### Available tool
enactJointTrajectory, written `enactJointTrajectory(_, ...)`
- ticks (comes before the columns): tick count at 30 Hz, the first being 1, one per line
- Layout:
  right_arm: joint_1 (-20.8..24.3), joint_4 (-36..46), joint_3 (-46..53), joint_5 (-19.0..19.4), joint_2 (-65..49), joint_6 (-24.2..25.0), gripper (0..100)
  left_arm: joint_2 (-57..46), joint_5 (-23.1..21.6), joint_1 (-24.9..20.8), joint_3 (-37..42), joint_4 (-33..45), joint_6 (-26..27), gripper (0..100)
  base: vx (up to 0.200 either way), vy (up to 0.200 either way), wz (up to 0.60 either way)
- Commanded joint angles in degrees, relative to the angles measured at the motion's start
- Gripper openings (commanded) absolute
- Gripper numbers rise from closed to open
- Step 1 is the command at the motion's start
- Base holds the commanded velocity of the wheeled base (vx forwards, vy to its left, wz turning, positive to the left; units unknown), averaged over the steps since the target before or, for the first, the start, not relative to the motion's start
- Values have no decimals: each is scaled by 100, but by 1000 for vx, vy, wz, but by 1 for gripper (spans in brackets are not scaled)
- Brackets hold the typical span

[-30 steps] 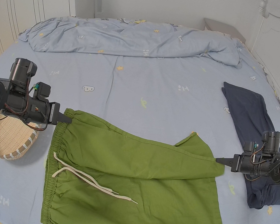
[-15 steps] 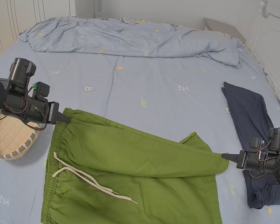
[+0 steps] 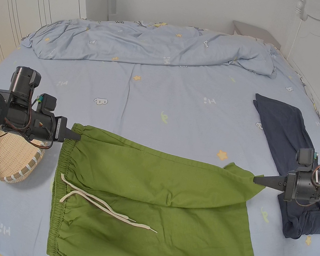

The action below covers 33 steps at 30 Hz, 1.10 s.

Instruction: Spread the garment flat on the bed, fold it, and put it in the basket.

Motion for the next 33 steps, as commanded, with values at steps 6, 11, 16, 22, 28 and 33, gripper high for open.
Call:
enactJointTrajectory(6, 924, 1462, -591, -13, -1515, -47, 0, -36, -1, 2, 2, 0, -2, 0, 0, 0, 0)
enactJointTrajectory(11, 888, 1559, -626, -22, -1471, -47, 0, -36, -1, -7, 11, 0, -2, 0, 0, 0, 0)
enactJointTrajectory(16, 730, 1559, -626, -22, -1146, -38, 0, -44, -1, 2, 11, 0, -2, 0, 0, 0, 0)
enactJointTrajectory(22, 431, 1945, -890, -180, -733, -21, 0, -44, -1, 10, 2, 0, -2, 0, 0, 0, 0)
enactJointTrajectory(28, 387, 1963, -969, -593, -522, -38, 0, -62, -1, 19, 2, -9, -2, 0, 0, 0, 0)
enactJointTrajectory(33, 176, 1023, -1031, -698, 58, 14, 0, -53, 7, 116, 20, -185, -11, 0, 0, 0, 0)
